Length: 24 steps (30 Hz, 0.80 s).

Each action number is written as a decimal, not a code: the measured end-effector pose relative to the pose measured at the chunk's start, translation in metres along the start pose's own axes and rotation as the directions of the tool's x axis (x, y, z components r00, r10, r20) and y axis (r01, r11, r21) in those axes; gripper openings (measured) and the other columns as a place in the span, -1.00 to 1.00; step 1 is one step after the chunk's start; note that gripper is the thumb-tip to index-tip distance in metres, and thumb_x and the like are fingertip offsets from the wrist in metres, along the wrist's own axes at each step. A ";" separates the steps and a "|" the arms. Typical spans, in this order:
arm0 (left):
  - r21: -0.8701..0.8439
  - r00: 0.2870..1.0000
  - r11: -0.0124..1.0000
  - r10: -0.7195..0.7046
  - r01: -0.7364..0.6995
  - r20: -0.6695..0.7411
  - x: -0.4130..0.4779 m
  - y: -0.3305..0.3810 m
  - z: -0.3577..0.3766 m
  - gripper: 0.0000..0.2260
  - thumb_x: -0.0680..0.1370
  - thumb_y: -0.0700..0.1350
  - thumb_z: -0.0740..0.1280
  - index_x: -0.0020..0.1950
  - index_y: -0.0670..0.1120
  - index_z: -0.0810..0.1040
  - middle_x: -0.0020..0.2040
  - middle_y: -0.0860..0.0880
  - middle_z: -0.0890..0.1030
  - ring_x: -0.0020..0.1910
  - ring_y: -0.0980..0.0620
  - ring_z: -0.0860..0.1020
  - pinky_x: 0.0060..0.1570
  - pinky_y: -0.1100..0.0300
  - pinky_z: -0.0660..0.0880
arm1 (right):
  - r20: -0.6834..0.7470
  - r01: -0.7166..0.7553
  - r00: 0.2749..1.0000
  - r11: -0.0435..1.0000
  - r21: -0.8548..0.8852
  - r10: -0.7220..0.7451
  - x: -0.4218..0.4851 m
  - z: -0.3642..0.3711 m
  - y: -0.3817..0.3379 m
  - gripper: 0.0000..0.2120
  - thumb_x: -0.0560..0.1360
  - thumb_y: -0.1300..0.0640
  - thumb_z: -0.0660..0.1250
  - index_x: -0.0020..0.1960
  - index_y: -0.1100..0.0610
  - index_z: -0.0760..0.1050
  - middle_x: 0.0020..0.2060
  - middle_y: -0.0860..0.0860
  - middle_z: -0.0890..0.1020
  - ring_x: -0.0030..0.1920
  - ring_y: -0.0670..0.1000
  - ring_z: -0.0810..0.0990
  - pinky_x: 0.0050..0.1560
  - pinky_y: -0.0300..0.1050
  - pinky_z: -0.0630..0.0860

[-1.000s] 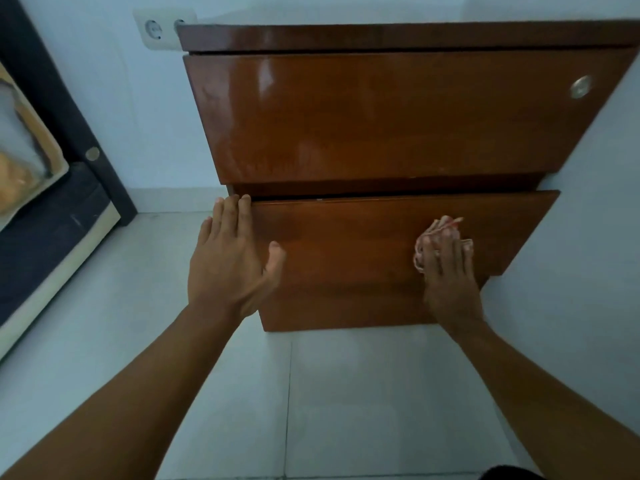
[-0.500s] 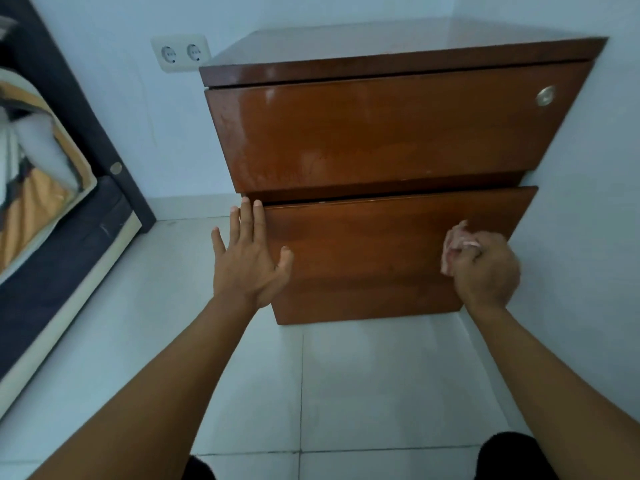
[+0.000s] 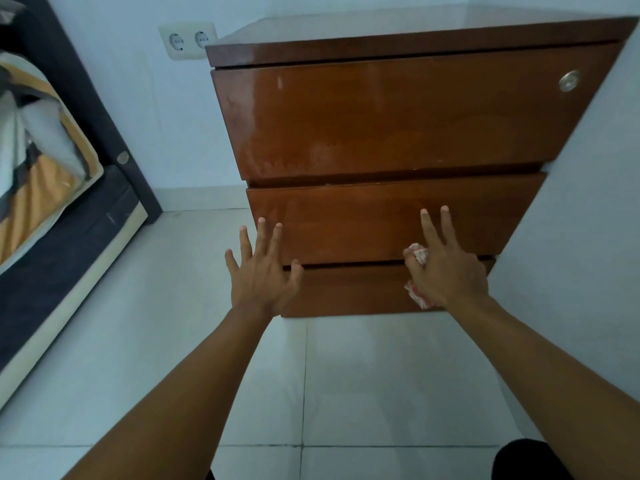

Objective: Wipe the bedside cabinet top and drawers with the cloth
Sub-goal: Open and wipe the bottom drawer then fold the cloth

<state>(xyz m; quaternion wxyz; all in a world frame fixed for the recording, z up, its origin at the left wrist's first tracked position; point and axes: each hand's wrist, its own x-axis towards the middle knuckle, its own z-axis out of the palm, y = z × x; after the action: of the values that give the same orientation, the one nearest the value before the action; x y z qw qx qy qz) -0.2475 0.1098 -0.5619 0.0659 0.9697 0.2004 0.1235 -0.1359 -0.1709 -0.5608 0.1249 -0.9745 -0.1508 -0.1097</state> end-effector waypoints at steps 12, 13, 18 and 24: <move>-0.043 0.972 0.999 -0.022 0.033 0.234 -0.008 -0.033 0.055 -0.42 0.64 0.23 0.08 0.59 -0.03 0.21 0.59 -0.09 0.28 0.56 -0.15 0.23 0.43 -0.26 0.24 | 0.296 0.032 0.955 0.999 -0.030 -0.021 -0.015 0.059 -0.003 -0.39 0.65 -0.25 0.09 0.62 -0.01 0.16 0.58 0.02 0.24 0.32 0.28 0.53 0.22 0.15 0.51; -0.048 0.969 0.998 -0.023 0.036 0.246 -0.005 -0.033 0.058 -0.42 0.65 0.24 0.07 0.60 -0.02 0.19 0.60 -0.09 0.25 0.56 -0.15 0.22 0.42 -0.26 0.24 | 0.328 0.022 0.945 0.999 -0.037 -0.009 -0.014 0.065 -0.003 -0.36 0.65 -0.26 0.08 0.64 -0.02 0.10 0.63 0.01 0.15 0.35 0.30 0.51 0.26 0.16 0.50; -0.052 0.947 0.998 -0.008 0.026 0.321 0.012 -0.031 0.065 -0.36 0.63 0.29 0.02 0.63 -0.01 0.10 0.62 -0.04 0.18 0.54 -0.19 0.24 0.39 -0.30 0.25 | 0.375 0.013 0.927 1.000 -0.027 -0.002 0.000 0.081 -0.006 -0.33 0.65 -0.27 0.06 0.66 -0.03 0.00 0.66 0.00 0.01 0.40 0.33 0.46 0.29 0.18 0.48; 0.032 0.924 0.999 -0.041 0.031 0.381 0.017 -0.027 0.059 -0.31 0.60 0.37 0.00 0.63 0.03 0.05 0.59 -0.05 0.15 0.49 -0.20 0.27 0.35 -0.26 0.29 | 0.366 0.008 0.931 1.000 -0.029 0.003 0.008 0.076 -0.013 -0.39 0.66 -0.25 0.06 0.62 0.00 0.14 0.53 0.06 0.18 0.28 0.31 0.53 0.22 0.13 0.51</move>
<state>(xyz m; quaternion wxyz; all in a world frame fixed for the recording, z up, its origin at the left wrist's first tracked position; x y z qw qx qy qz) -0.2264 0.1368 -0.6194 0.0938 0.9720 0.2031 -0.0714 -0.1193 -0.1357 -0.6283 0.0798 -0.9794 -0.1712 0.0714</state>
